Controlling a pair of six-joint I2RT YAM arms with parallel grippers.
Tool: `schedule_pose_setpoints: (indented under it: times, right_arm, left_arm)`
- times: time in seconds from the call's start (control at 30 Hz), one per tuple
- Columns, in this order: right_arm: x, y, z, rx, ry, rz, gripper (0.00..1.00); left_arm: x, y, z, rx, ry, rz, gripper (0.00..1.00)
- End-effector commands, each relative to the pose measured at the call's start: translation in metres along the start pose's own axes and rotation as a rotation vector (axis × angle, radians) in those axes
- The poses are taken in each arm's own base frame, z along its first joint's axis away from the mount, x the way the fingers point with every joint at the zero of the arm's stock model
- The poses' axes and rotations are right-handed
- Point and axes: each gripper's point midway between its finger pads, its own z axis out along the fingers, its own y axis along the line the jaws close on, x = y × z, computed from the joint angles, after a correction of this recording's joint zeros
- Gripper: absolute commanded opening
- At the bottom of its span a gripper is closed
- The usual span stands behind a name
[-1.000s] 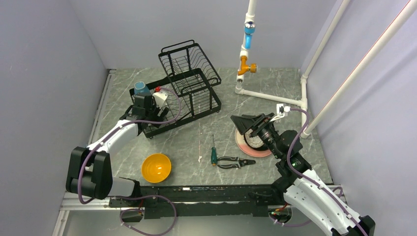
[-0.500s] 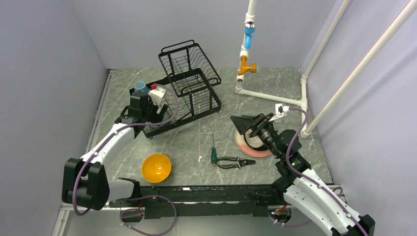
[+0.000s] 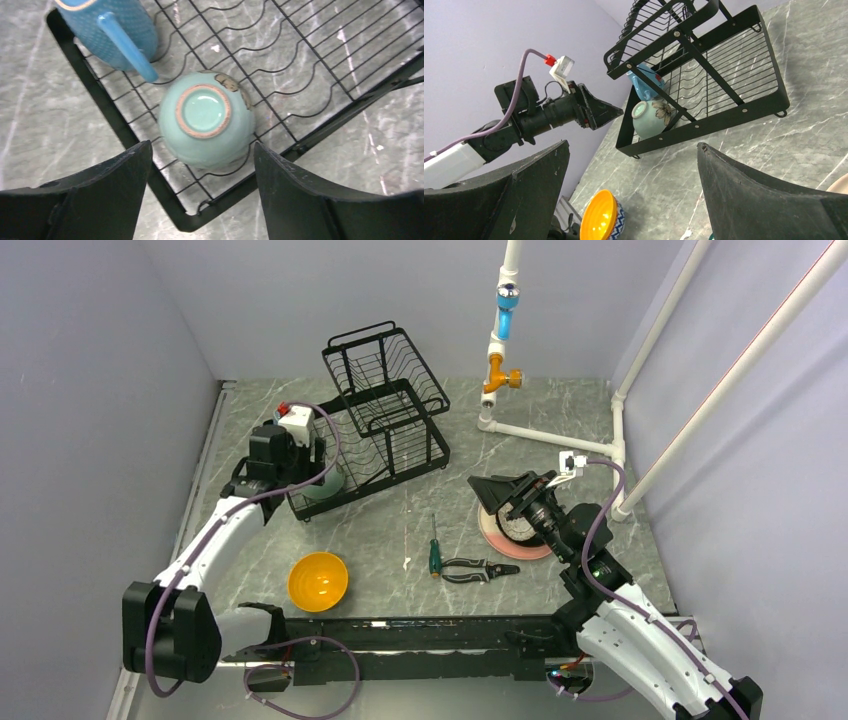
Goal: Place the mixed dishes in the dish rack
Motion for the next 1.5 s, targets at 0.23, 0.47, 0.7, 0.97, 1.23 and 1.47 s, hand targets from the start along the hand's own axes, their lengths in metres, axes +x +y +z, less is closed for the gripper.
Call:
schedule_pose_setpoints:
  times: [0.23, 0.47, 0.7, 0.97, 1.23, 1.47]
  right_arm:
    - [-0.015, 0.014, 0.002, -0.039, -0.044, 0.009, 1.00]
    - [-0.012, 0.013, 0.004, -0.042, -0.036, 0.014, 1.00]
    - [-0.013, 0.013, 0.004, -0.042, -0.039, 0.017, 1.00]
    - [-0.016, 0.011, -0.001, -0.031, -0.061, 0.019, 1.00]
    - [-0.019, 0.012, -0.001, -0.021, -0.063, 0.010, 1.00]
    - [-0.018, 0.008, 0.001, 0.000, -0.059, -0.003, 1.00]
  left_arm:
    - [0.017, -0.011, 0.029, 0.089, 0.148, -0.170, 0.74]
    - [0.025, -0.007, 0.046, 0.068, 0.192, -0.167, 0.62]
    - [0.025, -0.016, 0.069, 0.115, 0.224, -0.207, 0.54]
    - [0.018, -0.017, 0.087, 0.115, 0.245, -0.231, 0.53]
    - [0.004, -0.016, 0.112, 0.121, 0.237, -0.244, 0.52]
    - [-0.009, -0.007, 0.137, 0.078, 0.244, -0.240, 0.52]
